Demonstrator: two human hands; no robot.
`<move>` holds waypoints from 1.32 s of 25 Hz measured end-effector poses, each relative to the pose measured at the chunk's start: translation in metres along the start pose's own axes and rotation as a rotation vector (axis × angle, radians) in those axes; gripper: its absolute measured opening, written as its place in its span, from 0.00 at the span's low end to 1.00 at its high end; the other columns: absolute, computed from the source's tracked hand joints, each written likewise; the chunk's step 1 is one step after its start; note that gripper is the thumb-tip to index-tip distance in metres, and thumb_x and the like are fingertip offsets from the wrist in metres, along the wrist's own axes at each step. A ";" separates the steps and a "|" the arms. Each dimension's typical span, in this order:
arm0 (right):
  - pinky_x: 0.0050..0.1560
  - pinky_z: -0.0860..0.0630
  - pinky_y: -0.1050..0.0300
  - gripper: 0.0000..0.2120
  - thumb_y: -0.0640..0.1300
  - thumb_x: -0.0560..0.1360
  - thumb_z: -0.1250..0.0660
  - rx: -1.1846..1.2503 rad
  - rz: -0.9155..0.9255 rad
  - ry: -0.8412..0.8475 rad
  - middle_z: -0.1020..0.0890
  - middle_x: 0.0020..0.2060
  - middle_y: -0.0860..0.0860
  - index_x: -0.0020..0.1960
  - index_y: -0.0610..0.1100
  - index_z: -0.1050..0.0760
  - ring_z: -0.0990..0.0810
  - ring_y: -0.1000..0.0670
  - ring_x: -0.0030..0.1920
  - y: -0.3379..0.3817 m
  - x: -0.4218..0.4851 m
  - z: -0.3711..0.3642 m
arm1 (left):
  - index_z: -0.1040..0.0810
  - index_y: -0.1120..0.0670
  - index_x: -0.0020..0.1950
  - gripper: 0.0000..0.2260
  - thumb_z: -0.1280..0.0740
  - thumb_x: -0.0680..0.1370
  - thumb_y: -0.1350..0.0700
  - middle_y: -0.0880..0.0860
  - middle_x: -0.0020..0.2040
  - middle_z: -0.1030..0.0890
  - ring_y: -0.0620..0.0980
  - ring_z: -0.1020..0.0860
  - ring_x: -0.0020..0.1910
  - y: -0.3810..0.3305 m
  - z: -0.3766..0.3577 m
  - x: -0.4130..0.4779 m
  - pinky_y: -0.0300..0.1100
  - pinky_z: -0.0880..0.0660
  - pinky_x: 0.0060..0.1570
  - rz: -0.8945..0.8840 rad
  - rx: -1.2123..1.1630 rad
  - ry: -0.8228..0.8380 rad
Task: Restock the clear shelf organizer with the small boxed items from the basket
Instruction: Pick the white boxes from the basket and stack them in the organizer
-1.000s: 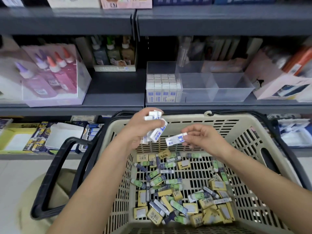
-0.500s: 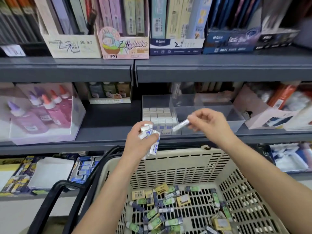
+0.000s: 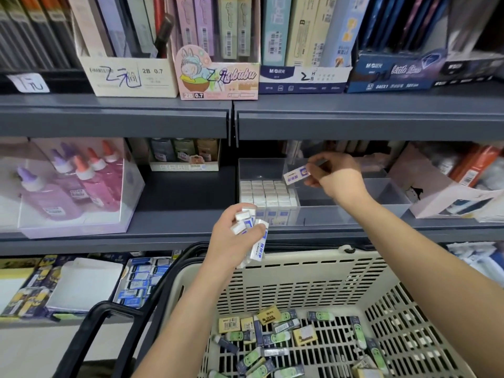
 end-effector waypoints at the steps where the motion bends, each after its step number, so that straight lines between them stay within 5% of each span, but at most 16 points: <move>1: 0.32 0.21 0.65 0.02 0.40 0.75 0.35 -0.081 0.013 -0.001 0.19 0.38 0.47 0.44 0.46 0.26 0.21 0.59 0.24 0.001 -0.001 0.001 | 0.22 0.39 0.46 0.14 0.27 0.71 0.60 0.43 0.35 0.20 0.48 0.19 0.37 0.000 0.000 0.000 0.67 0.23 0.38 0.000 0.001 0.002; 8: 0.49 0.24 0.56 0.12 0.51 0.76 0.37 -0.773 0.198 0.100 0.17 0.38 0.47 0.51 0.44 0.22 0.19 0.44 0.46 0.024 -0.001 -0.008 | 0.22 0.40 0.47 0.14 0.28 0.71 0.60 0.43 0.36 0.19 0.49 0.19 0.37 -0.001 0.000 0.000 0.65 0.22 0.38 -0.003 -0.005 0.002; 12: 0.45 0.30 0.59 0.12 0.49 0.78 0.39 -0.916 0.108 0.304 0.19 0.49 0.45 0.50 0.42 0.22 0.25 0.46 0.44 0.029 0.007 -0.025 | 0.22 0.42 0.49 0.14 0.28 0.71 0.60 0.47 0.39 0.19 0.51 0.18 0.38 0.001 0.001 0.001 0.63 0.21 0.37 0.016 -0.049 -0.002; 15: 0.44 0.36 0.60 0.11 0.45 0.78 0.43 -0.982 0.102 0.428 0.22 0.53 0.45 0.41 0.45 0.25 0.29 0.46 0.44 0.018 0.001 -0.031 | 0.22 0.44 0.50 0.13 0.28 0.72 0.61 0.51 0.42 0.19 0.49 0.18 0.37 0.001 0.002 0.003 0.51 0.20 0.31 0.018 -0.102 -0.002; 18: 0.48 0.30 0.59 0.10 0.47 0.78 0.41 -0.913 0.202 0.368 0.22 0.57 0.45 0.50 0.45 0.23 0.24 0.44 0.49 0.016 -0.008 -0.027 | 0.22 0.45 0.50 0.13 0.28 0.72 0.61 0.49 0.41 0.19 0.46 0.18 0.36 -0.001 0.004 0.004 0.40 0.23 0.30 0.031 -0.152 -0.018; 20: 0.49 0.28 0.59 0.14 0.53 0.76 0.37 -0.655 0.289 0.300 0.19 0.53 0.49 0.57 0.48 0.22 0.21 0.53 0.48 0.024 -0.026 -0.028 | 0.22 0.45 0.50 0.12 0.28 0.72 0.60 0.48 0.40 0.18 0.46 0.18 0.36 -0.002 0.004 0.005 0.40 0.23 0.31 0.049 -0.200 -0.025; 22: 0.46 0.26 0.59 0.13 0.53 0.72 0.33 -0.337 0.301 0.457 0.17 0.45 0.54 0.53 0.48 0.19 0.21 0.61 0.40 0.035 -0.050 -0.039 | 0.22 0.47 0.52 0.13 0.27 0.72 0.60 0.50 0.41 0.18 0.47 0.18 0.37 -0.003 0.005 0.006 0.41 0.23 0.32 0.056 -0.250 -0.026; 24: 0.45 0.22 0.60 0.09 0.50 0.72 0.31 -0.213 0.248 0.595 0.16 0.40 0.54 0.49 0.47 0.18 0.19 0.57 0.40 0.041 -0.069 -0.051 | 0.23 0.50 0.54 0.14 0.27 0.71 0.60 0.52 0.42 0.19 0.47 0.19 0.36 -0.005 0.005 0.006 0.40 0.23 0.32 0.054 -0.285 -0.030; 27: 0.34 0.26 0.68 0.01 0.43 0.72 0.30 -0.084 0.169 0.548 0.19 0.31 0.55 0.41 0.46 0.20 0.22 0.60 0.31 0.045 -0.070 -0.054 | 0.24 0.52 0.55 0.12 0.30 0.73 0.59 0.53 0.41 0.19 0.47 0.20 0.35 -0.006 0.006 0.006 0.41 0.23 0.31 0.076 -0.341 -0.029; 33: 0.31 0.30 0.70 0.03 0.40 0.72 0.30 -0.143 0.082 0.634 0.22 0.38 0.52 0.46 0.45 0.22 0.24 0.61 0.30 0.041 -0.070 -0.061 | 0.24 0.53 0.55 0.12 0.29 0.73 0.57 0.51 0.38 0.19 0.47 0.20 0.32 -0.008 0.007 0.008 0.39 0.24 0.29 0.066 -0.373 -0.036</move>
Point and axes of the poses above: each hand's wrist, its own x-axis towards the middle knuckle, its own z-axis out of the back of the hand, y = z × x, the point moved 2 cm from there along x, towards the middle knuckle
